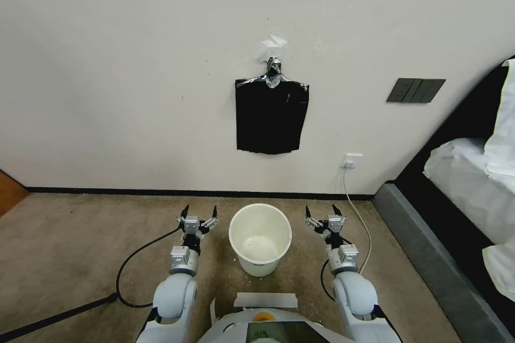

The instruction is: Place a trash bag onto the trash bin.

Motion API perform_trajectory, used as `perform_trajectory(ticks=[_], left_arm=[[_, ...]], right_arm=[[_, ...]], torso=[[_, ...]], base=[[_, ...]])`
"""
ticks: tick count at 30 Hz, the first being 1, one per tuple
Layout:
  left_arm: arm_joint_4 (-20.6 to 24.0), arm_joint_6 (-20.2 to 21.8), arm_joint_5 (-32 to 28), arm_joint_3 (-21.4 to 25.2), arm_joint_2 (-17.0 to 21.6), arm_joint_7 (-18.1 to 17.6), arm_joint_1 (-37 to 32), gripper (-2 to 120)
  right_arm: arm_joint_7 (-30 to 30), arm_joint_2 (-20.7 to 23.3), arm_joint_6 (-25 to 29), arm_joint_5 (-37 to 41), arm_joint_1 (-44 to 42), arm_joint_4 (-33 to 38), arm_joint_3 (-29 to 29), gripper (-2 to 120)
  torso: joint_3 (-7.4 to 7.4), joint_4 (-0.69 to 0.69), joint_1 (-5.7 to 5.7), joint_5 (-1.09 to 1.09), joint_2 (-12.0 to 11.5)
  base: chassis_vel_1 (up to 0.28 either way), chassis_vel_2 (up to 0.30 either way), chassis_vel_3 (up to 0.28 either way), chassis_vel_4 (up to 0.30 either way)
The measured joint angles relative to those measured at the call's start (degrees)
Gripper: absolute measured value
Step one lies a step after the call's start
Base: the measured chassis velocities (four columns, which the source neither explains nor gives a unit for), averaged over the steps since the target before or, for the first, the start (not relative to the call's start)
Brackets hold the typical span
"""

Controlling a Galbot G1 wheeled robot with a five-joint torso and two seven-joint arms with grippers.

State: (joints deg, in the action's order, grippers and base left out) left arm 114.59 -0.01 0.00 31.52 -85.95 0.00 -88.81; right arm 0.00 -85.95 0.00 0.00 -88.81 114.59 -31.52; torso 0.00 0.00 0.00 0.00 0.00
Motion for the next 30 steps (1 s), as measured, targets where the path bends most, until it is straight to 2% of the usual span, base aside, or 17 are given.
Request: perform_trajectory(ticks=[9, 11, 12, 13, 14, 17, 18, 20, 30], left_arm=[[0.0, -0.4, -0.1, -0.1, 0.2, -0.3, -0.1, 100], [-0.4, -3.0, -0.7, -0.6, 1.1, -1.8, -0.4, 100], [-0.4, -3.0, -0.7, -0.6, 1.1, -1.8, -0.4, 100], [-0.8, -5.0, -1.3, -1.0, 1.7, -3.0, -0.7, 100], [-1.5, -8.8, -2.3, -1.8, 3.0, -5.3, -1.3, 100], [-2.2, -12.8, -3.4, -2.6, 4.3, -7.6, -1.9, 100], [-2.3, -14.5, -4.0, -3.5, 5.4, -7.5, -2.3, 100], [-2.0, -15.1, -4.2, -4.2, 6.0, -6.8, -2.6, 100], [-0.8, -15.4, -5.9, -4.3, 7.1, -5.3, -3.7, 100]], right_arm=[[1.2, 0.0, 1.3, -0.1, -1.0, 0.2, 0.0, 100], [5.6, 0.2, 6.2, -1.2, -4.9, 1.1, 0.1, 100], [5.6, 0.2, 6.2, -1.2, -4.9, 1.1, 0.1, 100], [7.7, 0.4, 8.5, -1.7, -6.8, 1.6, 0.1, 100], [9.1, 0.4, 10.2, -1.5, -8.1, 2.1, 0.2, 100], [9.2, 0.3, 11.0, -0.4, -8.5, 2.7, 0.5, 100], [9.1, 0.4, 11.1, 0.1, -8.6, 2.9, 0.5, 100], [8.8, 0.4, 11.1, 0.4, -8.6, 3.1, 0.6, 100], [7.9, 1.4, 11.2, 2.8, -8.4, 3.5, 1.2, 100]], torso=[[0.00, 0.03, 0.00, 0.01, 0.0], [0.00, 0.00, 0.00, 0.00, 0.0], [0.00, 0.00, 0.00, 0.00, 0.0], [0.00, -0.05, 0.00, -0.01, 0.0], [0.00, -0.04, 0.00, -0.01, 0.0], [0.00, 0.00, -0.01, -0.01, 0.0], [0.00, 0.04, 0.00, 0.00, 0.0], [0.00, 0.01, 0.00, -0.01, 0.0], [0.00, 0.00, 0.00, 0.00, 0.0]], base=[[0.000, 0.000, 0.000, 0.000], [0.000, 0.000, 0.000, 0.000], [0.000, 0.000, 0.000, 0.000], [0.000, 0.000, 0.000, 0.000], [0.000, 0.000, 0.000, 0.000], [0.000, 0.000, 0.000, 0.000], [0.000, 0.000, 0.000, 0.000], [0.000, 0.000, 0.000, 0.000], [0.000, 0.000, 0.000, 0.000]])
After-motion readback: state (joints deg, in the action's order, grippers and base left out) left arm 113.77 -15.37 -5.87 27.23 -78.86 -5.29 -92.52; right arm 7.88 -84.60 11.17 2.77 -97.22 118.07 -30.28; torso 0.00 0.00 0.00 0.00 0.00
